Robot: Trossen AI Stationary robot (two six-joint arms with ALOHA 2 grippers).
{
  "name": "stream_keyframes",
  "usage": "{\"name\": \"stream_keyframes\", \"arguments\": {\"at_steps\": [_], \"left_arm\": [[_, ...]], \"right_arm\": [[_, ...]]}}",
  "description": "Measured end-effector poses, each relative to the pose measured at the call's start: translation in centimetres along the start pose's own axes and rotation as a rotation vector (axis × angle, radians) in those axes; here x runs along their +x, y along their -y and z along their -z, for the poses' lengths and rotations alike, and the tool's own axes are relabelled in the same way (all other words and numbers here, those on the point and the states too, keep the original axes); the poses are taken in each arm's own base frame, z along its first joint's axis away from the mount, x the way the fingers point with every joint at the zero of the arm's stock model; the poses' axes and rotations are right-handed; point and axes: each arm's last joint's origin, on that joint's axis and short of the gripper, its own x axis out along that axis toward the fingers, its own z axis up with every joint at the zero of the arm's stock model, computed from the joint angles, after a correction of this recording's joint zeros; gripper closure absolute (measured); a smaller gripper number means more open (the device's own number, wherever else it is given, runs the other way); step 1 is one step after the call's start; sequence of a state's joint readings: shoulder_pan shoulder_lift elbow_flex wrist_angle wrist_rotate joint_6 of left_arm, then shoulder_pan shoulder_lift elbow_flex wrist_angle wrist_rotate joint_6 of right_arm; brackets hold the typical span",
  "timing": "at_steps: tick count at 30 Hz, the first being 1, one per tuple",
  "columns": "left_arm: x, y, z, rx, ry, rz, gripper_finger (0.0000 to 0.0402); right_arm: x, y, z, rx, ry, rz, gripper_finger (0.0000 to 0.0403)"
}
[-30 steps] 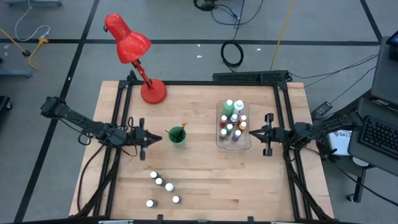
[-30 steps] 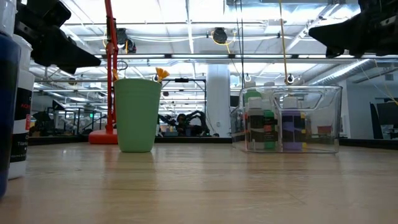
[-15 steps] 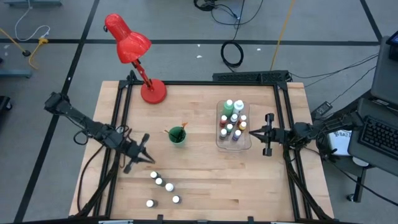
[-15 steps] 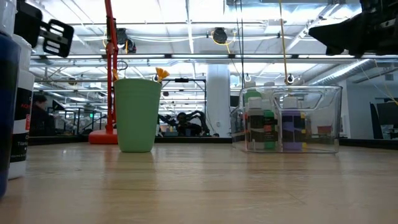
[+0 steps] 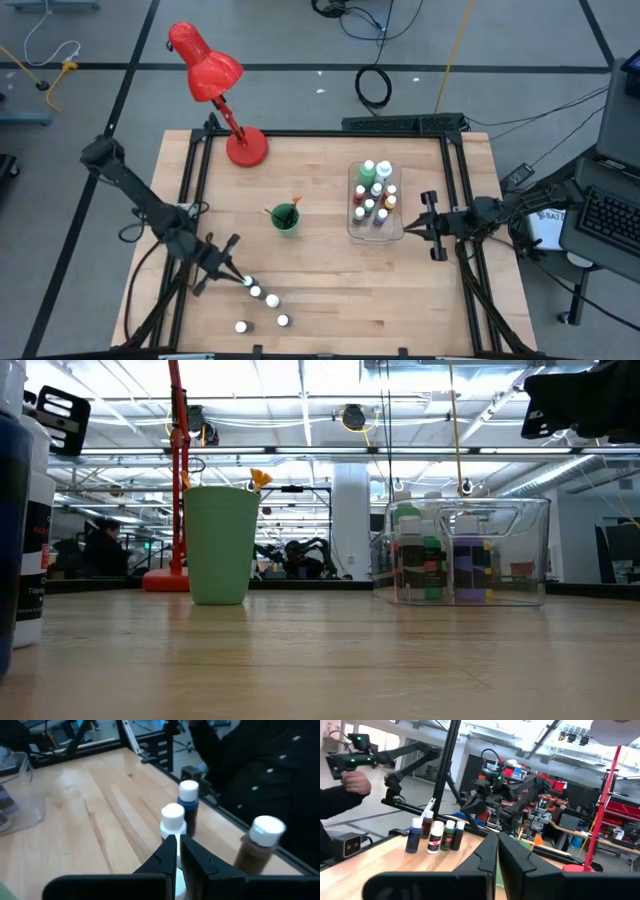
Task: Pick & Place Paint Supplies
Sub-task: Put the top small black paint bottle into the transparent bin
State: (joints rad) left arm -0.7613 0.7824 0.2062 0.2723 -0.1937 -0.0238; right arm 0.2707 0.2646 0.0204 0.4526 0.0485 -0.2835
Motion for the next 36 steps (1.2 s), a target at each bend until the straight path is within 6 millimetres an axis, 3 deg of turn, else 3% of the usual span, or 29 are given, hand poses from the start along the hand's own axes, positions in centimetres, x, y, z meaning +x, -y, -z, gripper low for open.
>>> {"name": "stream_keyframes", "arguments": {"at_steps": [10,17,27,31,36], "left_arm": [[1.4,0.3,0.0,0.139,0.031,-0.087,0.0375],[1.3,0.1,-0.5,0.049,0.08,-0.154,0.0375],[1.3,0.1,0.0,-0.025,0.017,-0.107,0.0375],[1.1,-1.0,-2.0,-0.048,-0.038,-0.164,0.0375],[0.0,-1.7,-5.8,-0.078,-0.102,-0.088,0.0375]], "right_arm": [[0.0,0.0,0.0,0.01,-0.001,0.001,0.0394],[0.0,0.0,0.2,0.038,-0.017,-0.003,0.0394],[0.0,0.0,0.1,0.035,-0.008,0.0,0.0394],[0.0,0.0,0.1,0.035,-0.01,-0.001,0.0394],[0.0,0.0,0.1,0.045,-0.013,-0.001,0.0394]]}}
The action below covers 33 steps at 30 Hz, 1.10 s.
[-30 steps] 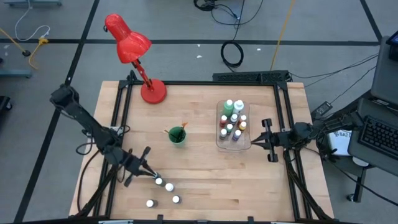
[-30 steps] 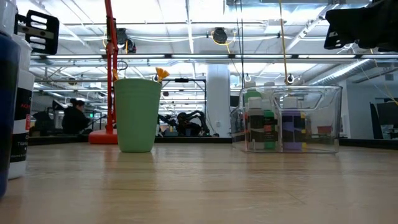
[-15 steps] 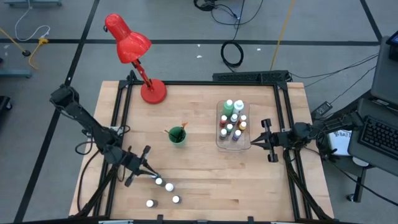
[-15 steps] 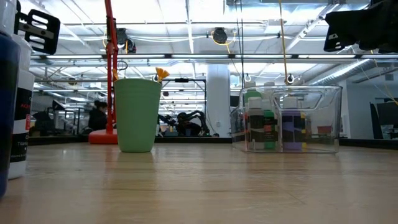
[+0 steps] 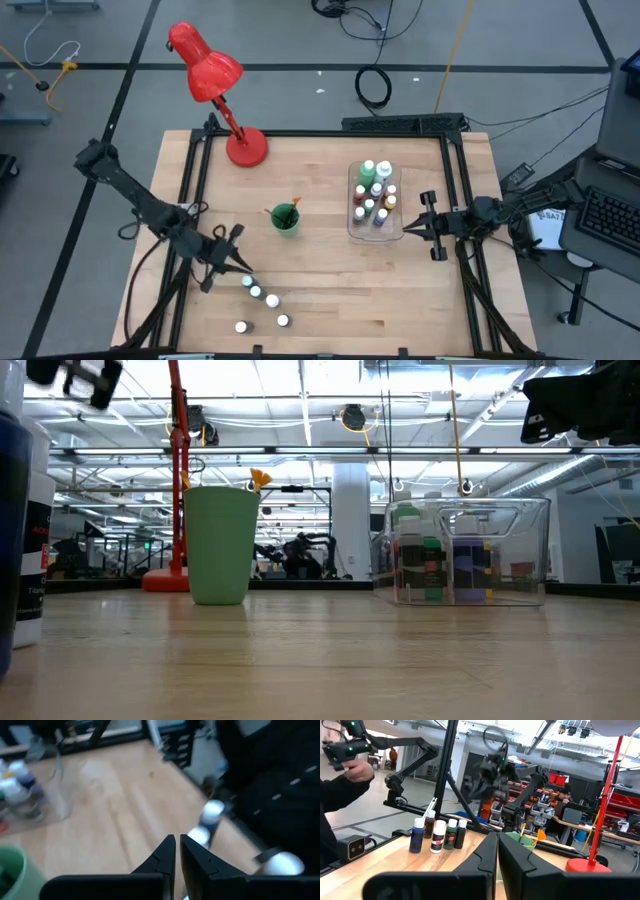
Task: Pick & Place Paint Supplies
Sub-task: Put the top small black paint bottle into the transparent bin
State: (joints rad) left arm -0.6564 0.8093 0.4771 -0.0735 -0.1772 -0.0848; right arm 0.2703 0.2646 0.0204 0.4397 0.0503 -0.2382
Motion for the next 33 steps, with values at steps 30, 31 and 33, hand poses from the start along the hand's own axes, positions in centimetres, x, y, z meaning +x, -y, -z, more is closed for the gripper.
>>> {"name": "stream_keyframes", "arguments": {"at_steps": [30,31,33], "left_arm": [[0.8,-2.0,4.7,-0.219,-0.16,0.005,0.0243],[0.8,-2.0,4.9,-0.235,-0.169,0.012,0.0225],[0.8,-1.9,5.4,-0.248,-0.187,0.031,0.0191]], "right_arm": [[0.0,0.0,0.0,0.017,0.004,0.001,0.0394],[0.0,0.0,0.0,0.017,0.004,0.001,0.0394],[0.0,0.0,0.0,0.017,0.004,0.001,0.0394]]}}
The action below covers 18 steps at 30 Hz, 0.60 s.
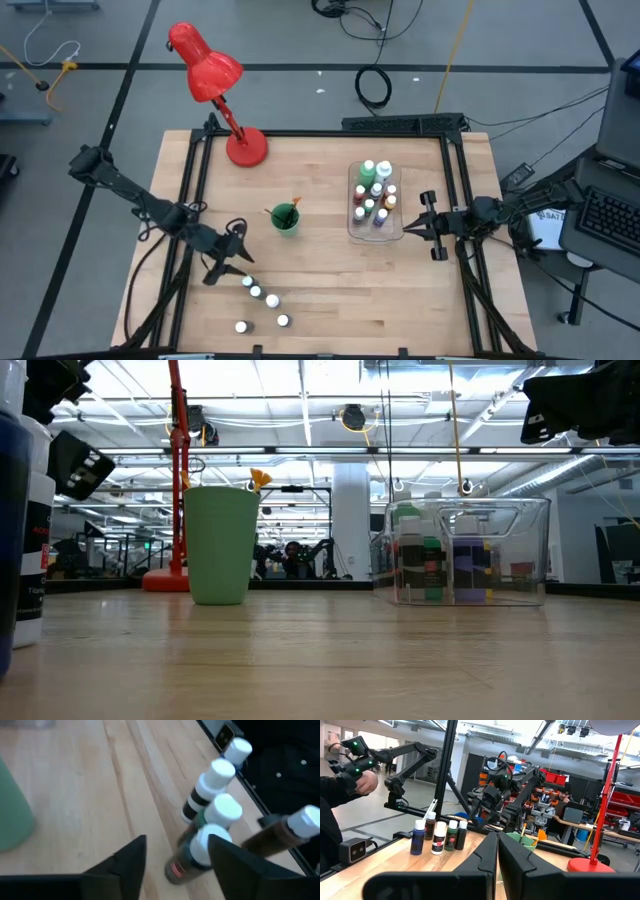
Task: Pick & Place Paint Supplies
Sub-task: Put the top small black paint bottle into the transparent bin
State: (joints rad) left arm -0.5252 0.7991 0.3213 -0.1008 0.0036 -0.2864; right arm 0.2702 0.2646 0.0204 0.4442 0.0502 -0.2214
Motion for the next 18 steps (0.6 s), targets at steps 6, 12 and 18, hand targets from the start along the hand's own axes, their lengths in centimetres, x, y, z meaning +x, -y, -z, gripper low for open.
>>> {"name": "stream_keyframes", "arguments": {"at_steps": [6,12,18], "left_arm": [[0.0,0.0,0.1,-0.005,-0.006,0.024,0.0125],[0.0,0.5,0.0,-0.017,-0.006,0.101,0.0104],[0.7,1.5,0.0,0.025,0.02,0.099,0.0103]], "right_arm": [[0.0,0.0,0.0,0.0,-0.001,0.0,0.0394],[0.0,0.0,0.0,0.0,-0.003,-0.001,0.0394],[0.0,0.0,0.1,0.0,-0.009,-0.002,0.0394]]}}
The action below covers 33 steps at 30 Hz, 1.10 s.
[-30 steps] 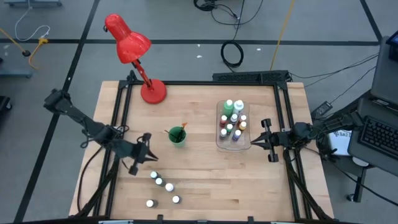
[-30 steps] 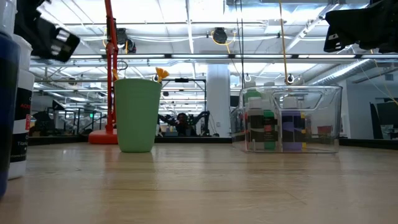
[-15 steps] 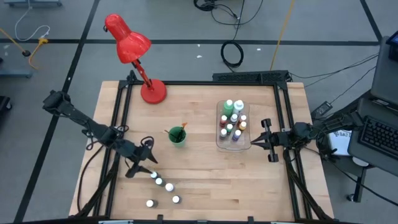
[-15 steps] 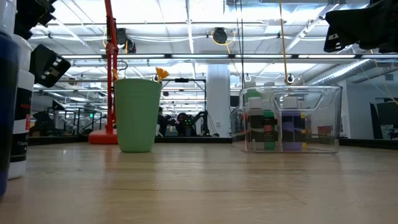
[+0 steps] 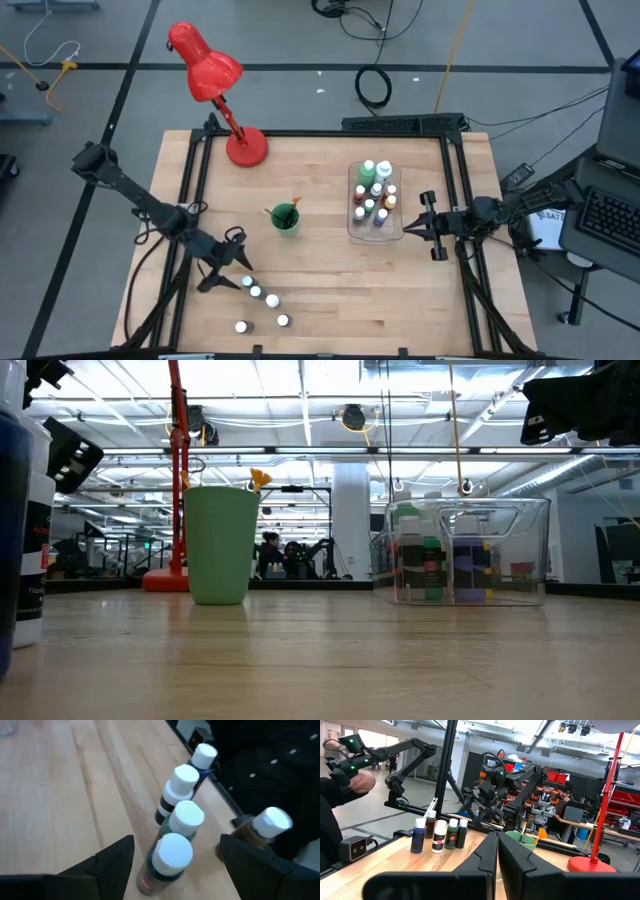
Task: Pick & Place Paint Supplies
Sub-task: Put the top small black paint bottle into the transparent bin
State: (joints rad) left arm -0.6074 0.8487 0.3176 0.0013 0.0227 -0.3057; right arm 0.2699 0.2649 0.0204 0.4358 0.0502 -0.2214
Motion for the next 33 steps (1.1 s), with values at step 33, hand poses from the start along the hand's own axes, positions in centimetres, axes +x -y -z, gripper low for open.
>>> {"name": "stream_keyframes", "arguments": {"at_steps": [33], "left_arm": [[2.8,0.1,1.0,0.147,-0.054,-0.088,0.0213]], "right_arm": [[0.0,0.0,0.0,0.0,0.001,0.0,0.0394]]}}
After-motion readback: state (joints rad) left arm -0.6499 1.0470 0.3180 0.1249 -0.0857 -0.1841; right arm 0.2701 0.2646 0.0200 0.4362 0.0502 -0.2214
